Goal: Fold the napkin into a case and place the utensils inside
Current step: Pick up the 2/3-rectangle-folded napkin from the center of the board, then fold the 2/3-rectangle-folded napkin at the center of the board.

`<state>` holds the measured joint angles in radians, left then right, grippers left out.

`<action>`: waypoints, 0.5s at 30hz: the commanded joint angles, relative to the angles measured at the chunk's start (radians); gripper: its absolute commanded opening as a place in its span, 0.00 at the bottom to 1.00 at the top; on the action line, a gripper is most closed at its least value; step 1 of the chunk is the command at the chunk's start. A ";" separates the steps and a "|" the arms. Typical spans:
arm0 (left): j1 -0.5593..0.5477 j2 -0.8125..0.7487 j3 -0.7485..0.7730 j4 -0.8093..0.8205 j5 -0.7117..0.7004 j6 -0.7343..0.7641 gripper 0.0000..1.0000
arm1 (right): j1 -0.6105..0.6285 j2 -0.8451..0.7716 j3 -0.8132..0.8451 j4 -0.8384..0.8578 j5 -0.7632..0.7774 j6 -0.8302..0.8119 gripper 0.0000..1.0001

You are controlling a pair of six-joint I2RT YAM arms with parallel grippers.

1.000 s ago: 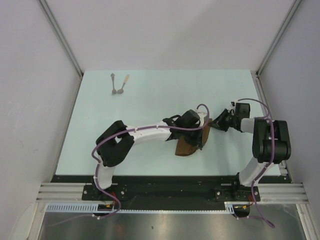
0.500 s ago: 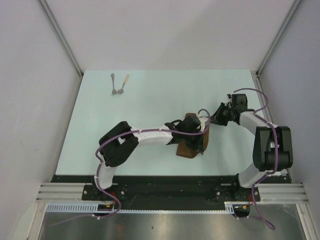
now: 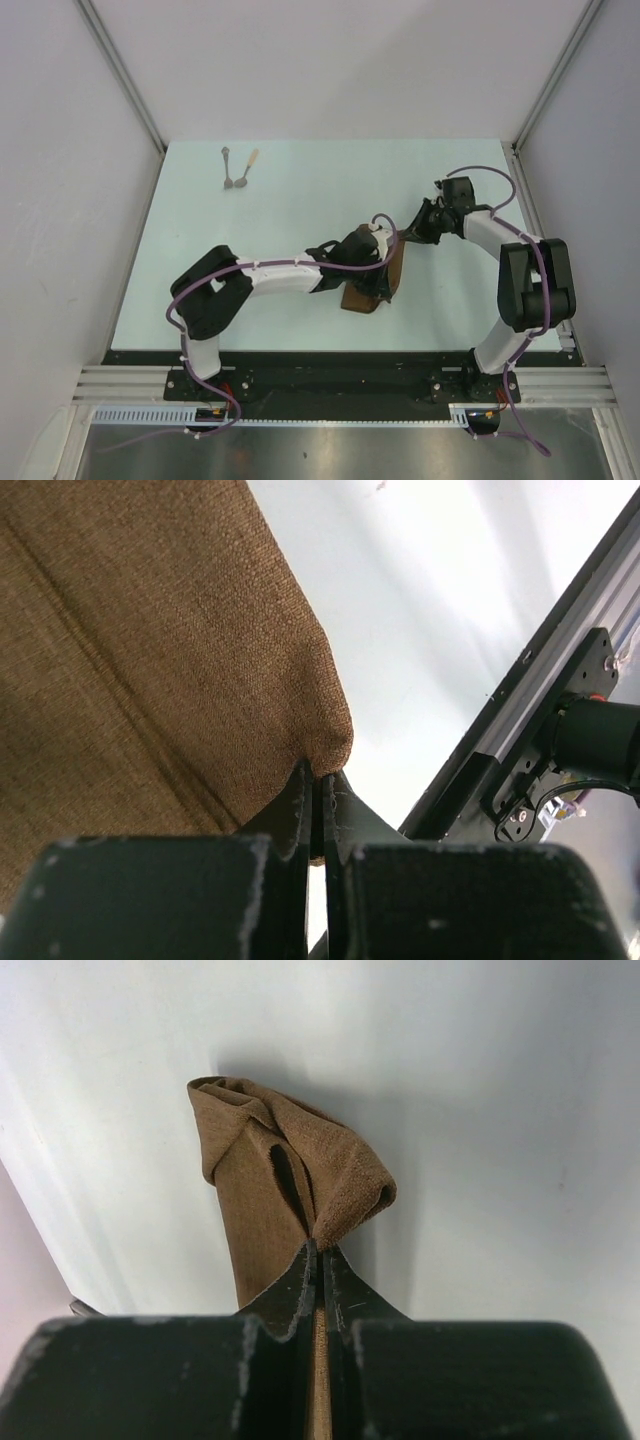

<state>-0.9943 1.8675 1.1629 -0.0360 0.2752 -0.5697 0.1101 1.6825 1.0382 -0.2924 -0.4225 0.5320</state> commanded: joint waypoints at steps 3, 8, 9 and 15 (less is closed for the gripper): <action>0.014 -0.105 -0.103 0.096 0.053 -0.045 0.00 | 0.045 0.042 0.132 0.004 0.088 0.000 0.00; 0.019 -0.082 -0.069 0.050 0.053 -0.042 0.00 | 0.062 0.062 0.174 -0.011 0.102 -0.001 0.00; 0.017 -0.064 -0.056 0.042 0.061 -0.038 0.00 | 0.060 0.060 0.174 -0.013 0.105 -0.001 0.00; -0.003 0.028 0.084 0.044 0.162 -0.082 0.00 | -0.018 0.037 0.129 -0.036 0.093 -0.053 0.00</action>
<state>-0.9661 1.8420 1.1419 0.0254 0.3050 -0.6060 0.1585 1.7432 1.1564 -0.3649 -0.3695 0.5228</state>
